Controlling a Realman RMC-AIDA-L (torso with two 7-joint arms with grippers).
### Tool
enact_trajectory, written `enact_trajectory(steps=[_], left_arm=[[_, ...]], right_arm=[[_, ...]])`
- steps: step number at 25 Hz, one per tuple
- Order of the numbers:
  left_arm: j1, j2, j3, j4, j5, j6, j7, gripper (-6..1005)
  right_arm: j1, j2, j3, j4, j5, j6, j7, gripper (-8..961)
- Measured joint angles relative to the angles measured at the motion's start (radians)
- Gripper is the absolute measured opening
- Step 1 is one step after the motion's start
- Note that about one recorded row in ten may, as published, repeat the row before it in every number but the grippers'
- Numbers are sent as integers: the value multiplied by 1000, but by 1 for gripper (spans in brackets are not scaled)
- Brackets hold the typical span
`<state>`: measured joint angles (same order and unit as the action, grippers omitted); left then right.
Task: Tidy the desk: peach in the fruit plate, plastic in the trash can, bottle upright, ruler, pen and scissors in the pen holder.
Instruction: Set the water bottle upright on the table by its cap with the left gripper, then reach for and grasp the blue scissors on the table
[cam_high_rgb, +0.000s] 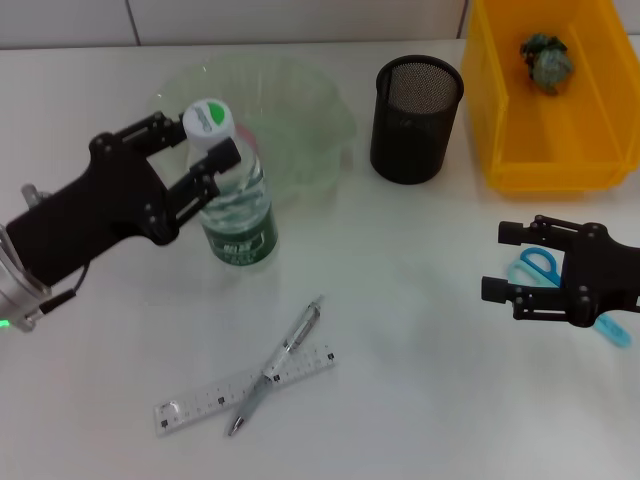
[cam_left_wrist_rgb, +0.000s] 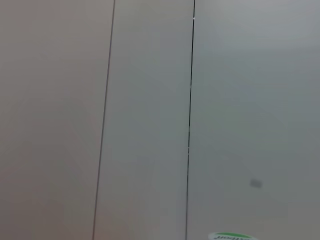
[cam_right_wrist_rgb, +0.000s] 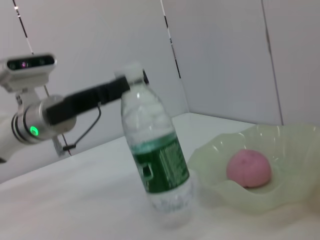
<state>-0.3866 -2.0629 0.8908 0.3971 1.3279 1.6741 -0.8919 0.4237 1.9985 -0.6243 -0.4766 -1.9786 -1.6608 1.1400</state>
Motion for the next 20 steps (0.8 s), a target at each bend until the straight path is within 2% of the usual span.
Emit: enact_trajectory(steps=[3, 4, 5, 18, 20], left_arm=[[0, 0, 0, 0, 0, 0, 0, 436], [9, -3, -2, -90, 1, -18, 138, 436], [15, -4, -2, -93, 0, -39, 146, 436], [19, -10, -5, -157, -26, -107, 141, 452], [26, -7, -7, -162, -33, -84, 141, 515]], right_arm=[[7, 2, -4, 2, -2, 6, 0, 830], [9, 3, -6, 2, -2, 9, 0, 830], [10, 4, -7, 2, -3, 12, 0, 829], [10, 9, -11, 3, -6, 20, 0, 828], [10, 9, -11, 3, -6, 21, 0, 828]])
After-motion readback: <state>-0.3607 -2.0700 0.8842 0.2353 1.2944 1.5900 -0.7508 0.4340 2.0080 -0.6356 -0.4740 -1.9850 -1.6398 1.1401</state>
